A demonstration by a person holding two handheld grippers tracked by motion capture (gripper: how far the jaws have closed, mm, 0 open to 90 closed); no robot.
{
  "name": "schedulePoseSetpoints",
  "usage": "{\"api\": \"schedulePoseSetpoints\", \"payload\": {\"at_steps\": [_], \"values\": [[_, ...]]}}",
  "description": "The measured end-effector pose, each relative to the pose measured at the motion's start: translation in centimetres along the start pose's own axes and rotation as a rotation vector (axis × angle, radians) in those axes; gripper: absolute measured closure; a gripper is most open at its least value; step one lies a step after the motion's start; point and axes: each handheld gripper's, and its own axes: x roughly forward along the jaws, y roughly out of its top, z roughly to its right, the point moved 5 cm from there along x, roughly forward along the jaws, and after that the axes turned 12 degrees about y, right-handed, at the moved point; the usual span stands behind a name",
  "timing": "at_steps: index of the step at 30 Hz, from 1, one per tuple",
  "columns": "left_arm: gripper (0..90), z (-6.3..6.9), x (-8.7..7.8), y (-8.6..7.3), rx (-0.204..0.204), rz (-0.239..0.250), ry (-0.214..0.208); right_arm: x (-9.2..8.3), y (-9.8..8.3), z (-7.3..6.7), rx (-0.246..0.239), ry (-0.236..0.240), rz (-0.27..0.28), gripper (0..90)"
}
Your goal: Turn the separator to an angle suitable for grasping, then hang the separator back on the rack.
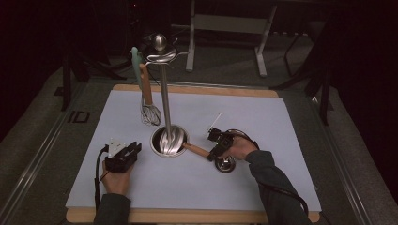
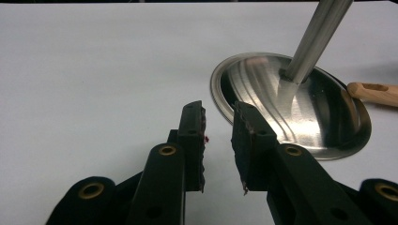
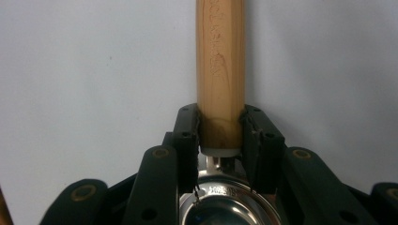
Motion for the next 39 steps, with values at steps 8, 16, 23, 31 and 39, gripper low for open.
{"api": "schedulePoseSetpoints", "payload": {"at_steps": [8, 16, 23, 31, 39], "values": [[74.0, 0.0, 0.0, 0.0, -0.002, 0.0, -0.001, 0.1, 0.1, -0.9, -0.048, -0.046, 0.001, 70.5], [74.0, 0.0, 0.0, 0.0, -0.003, 0.0, -0.001, -0.1, 0.2, -1.7, -0.077, -0.067, 0.018, 70.7], [74.0, -0.1, 0.0, 0.0, -0.006, 0.001, -0.002, -0.5, 0.4, -2.7, -0.101, -0.082, 0.044, 70.8], [74.1, -0.1, 0.0, 0.0, -0.007, 0.002, -0.001, -1.3, 0.8, -3.8, -0.124, -0.102, 0.089, 70.9], [74.1, -0.1, -0.1, 0.0, -0.009, 0.006, 0.0, -2.0, 0.9, -5.2, -0.164, -0.12, 0.127, 70.9]]}}
